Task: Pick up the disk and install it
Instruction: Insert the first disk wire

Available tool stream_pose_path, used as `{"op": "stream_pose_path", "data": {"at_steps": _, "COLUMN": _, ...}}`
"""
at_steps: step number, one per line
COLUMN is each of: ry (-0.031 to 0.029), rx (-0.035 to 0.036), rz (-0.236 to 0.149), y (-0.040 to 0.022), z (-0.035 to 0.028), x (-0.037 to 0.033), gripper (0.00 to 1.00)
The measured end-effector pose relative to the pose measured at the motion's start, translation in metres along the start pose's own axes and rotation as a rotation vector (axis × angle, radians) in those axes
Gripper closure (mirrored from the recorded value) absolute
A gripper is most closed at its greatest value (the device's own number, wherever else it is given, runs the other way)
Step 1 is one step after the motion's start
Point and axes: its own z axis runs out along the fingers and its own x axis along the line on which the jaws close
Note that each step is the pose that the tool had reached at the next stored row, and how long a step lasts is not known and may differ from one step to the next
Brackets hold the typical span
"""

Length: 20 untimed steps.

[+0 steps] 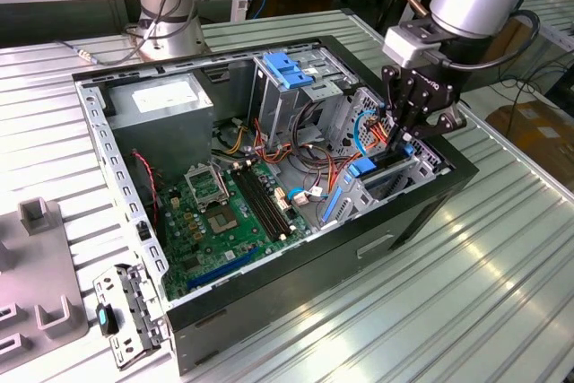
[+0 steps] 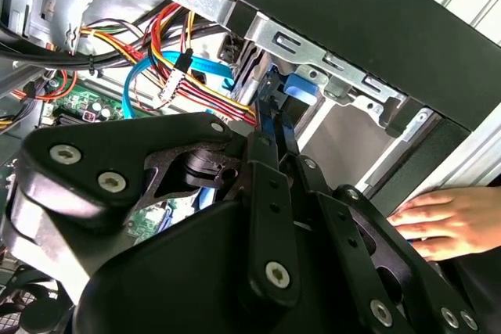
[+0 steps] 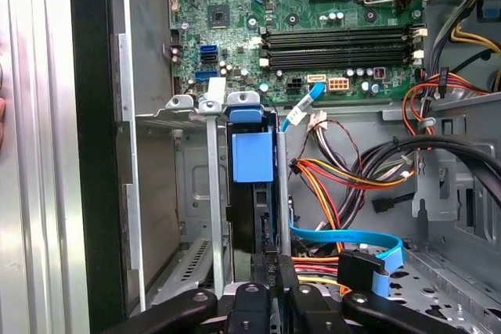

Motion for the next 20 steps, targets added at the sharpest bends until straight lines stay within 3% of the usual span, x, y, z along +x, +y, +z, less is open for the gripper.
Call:
{"op": "stream_pose_path", "data": {"at_steps": 3, "ry": -0.0067, "rx": -0.0003, "rz": 0.000, "y": -0.0001, "z": 0.0004, "x": 0.0007, "gripper": 0.84}}
{"op": "stream_pose_path", "data": {"at_steps": 13, "ry": -0.0076, "rx": -0.0004, "rz": 0.000, "y": -0.0007, "z": -0.0016, "x": 0.0016, "gripper": 0.84}}
{"op": "stream_pose_path", "data": {"at_steps": 20, "ry": -0.0187, "rx": -0.0009, "rz": 0.000, "y": -0.0009, "z": -0.0015, "x": 0.0048, "gripper": 0.84}}
